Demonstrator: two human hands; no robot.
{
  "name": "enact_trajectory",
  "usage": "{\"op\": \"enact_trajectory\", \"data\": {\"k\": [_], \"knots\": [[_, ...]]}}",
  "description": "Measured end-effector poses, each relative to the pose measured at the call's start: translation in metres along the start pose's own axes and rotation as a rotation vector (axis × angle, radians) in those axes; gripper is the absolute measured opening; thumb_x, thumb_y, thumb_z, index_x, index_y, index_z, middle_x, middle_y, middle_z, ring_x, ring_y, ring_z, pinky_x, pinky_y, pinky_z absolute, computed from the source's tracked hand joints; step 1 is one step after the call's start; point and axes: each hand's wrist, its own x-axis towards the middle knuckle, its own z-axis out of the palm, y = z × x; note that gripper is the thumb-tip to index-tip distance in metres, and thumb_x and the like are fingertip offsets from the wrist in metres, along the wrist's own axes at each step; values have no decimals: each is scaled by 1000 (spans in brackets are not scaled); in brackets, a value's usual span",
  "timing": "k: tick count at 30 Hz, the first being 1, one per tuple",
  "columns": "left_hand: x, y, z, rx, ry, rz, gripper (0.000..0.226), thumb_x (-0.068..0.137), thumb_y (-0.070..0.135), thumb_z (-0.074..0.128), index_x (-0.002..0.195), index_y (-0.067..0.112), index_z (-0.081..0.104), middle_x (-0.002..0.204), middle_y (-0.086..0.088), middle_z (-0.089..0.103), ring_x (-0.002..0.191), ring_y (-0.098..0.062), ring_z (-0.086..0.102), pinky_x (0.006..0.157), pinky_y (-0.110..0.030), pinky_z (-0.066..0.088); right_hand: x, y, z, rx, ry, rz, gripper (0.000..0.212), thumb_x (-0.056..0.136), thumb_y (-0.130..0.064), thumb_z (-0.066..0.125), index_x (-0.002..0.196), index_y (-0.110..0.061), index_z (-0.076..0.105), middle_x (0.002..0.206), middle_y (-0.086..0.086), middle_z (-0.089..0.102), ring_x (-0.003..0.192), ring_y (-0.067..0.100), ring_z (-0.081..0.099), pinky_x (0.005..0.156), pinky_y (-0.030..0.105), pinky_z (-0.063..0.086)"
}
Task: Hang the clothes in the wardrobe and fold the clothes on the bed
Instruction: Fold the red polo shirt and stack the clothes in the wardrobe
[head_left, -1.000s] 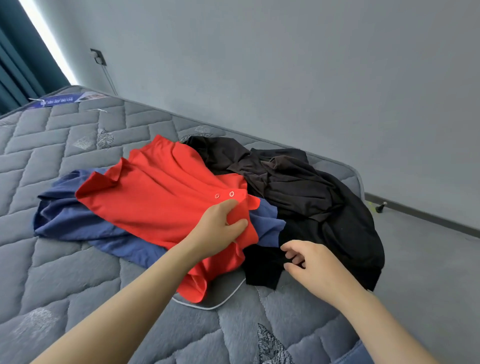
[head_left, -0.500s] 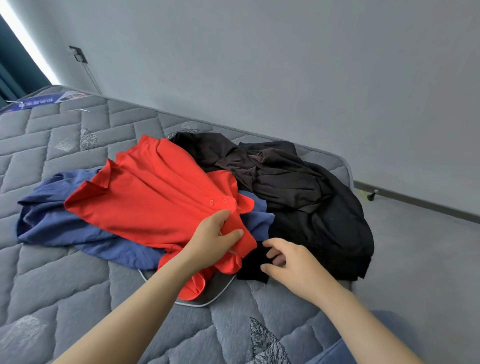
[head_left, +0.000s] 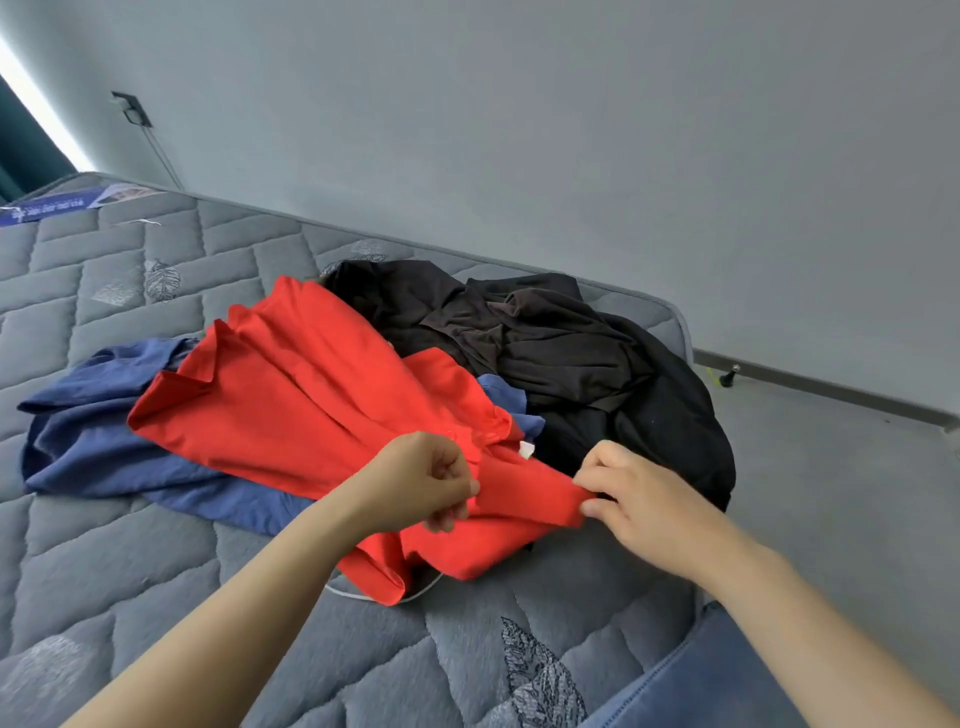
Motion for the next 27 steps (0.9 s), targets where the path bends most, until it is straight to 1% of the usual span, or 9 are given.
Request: {"op": "enact_trajectory", "data": {"k": [2, 5, 7, 10, 13, 16, 21, 24, 27], "knots": [[4, 2, 6, 136, -33, 3, 16, 89, 11, 62, 74, 4, 61, 62, -2, 67, 53, -18, 62, 54, -29, 51, -16, 26, -10, -148, -13, 78, 11, 97, -29, 50, 98, -24, 60, 104, -13, 42, 85, 6, 50, 73, 24, 42], [22, 9, 9, 322, 130, 150, 11, 85, 16, 65, 76, 11, 64, 65, 5, 62, 60, -13, 58, 62, -28, 46, -30, 50, -7, -218, -59, 215, 9, 98, -27, 49, 99, -22, 57, 109, -10, 45, 89, 12, 54, 77, 31, 46], [44, 16, 10, 376, 231, 247, 8, 85, 19, 66, 79, 13, 65, 72, 7, 61, 66, -11, 53, 65, -25, 41, -35, 58, 2, -179, -72, 296, 5, 97, -25, 50, 93, -23, 51, 99, -7, 53, 90, 18, 58, 75, 34, 45], [84, 19, 18, 451, 263, 245, 16, 88, 23, 62, 94, 9, 65, 95, -3, 65, 87, -19, 57, 79, -34, 44, -36, 56, 18, 61, -22, 375, 17, 92, -20, 59, 84, -31, 48, 80, -8, 59, 78, 15, 59, 70, 32, 46], [119, 15, 27, 667, 141, 167, 33, 91, 26, 59, 119, 9, 57, 119, -12, 57, 113, -29, 53, 93, -37, 41, -33, 47, 34, 266, 52, 398, 21, 84, -16, 68, 76, -31, 55, 78, -10, 64, 75, 5, 60, 73, 26, 50], [141, 7, 41, 863, -38, 127, 39, 90, 29, 59, 123, 8, 53, 123, -15, 53, 114, -34, 52, 93, -40, 42, -31, 43, 45, 391, 115, 416, 24, 82, -16, 70, 71, -34, 58, 78, -10, 67, 76, 0, 61, 67, 11, 46], [152, -2, 55, 987, -160, 1, 47, 90, 39, 56, 133, 25, 49, 130, -8, 52, 119, -33, 48, 95, -40, 41, -34, 43, 62, 603, 71, 454, 16, 83, -19, 61, 75, -29, 51, 62, -12, 53, 55, 1, 44, 53, 15, 35], [155, -2, 54, 1051, -211, -68, 42, 89, 46, 57, 125, 24, 55, 125, -3, 57, 117, -29, 51, 93, -37, 39, -34, 40, 67, 715, 79, 446, 17, 86, -19, 55, 76, -24, 43, 54, -12, 38, 52, 2, 31, 51, 18, 28], [155, 0, 49, 996, -207, -86, 36, 87, 47, 60, 106, 16, 61, 109, -4, 63, 104, -27, 58, 81, -33, 39, -31, 38, 68, 841, 155, 467, 16, 87, -11, 54, 78, -17, 43, 61, -2, 37, 60, 12, 32, 58, 29, 29]]}}
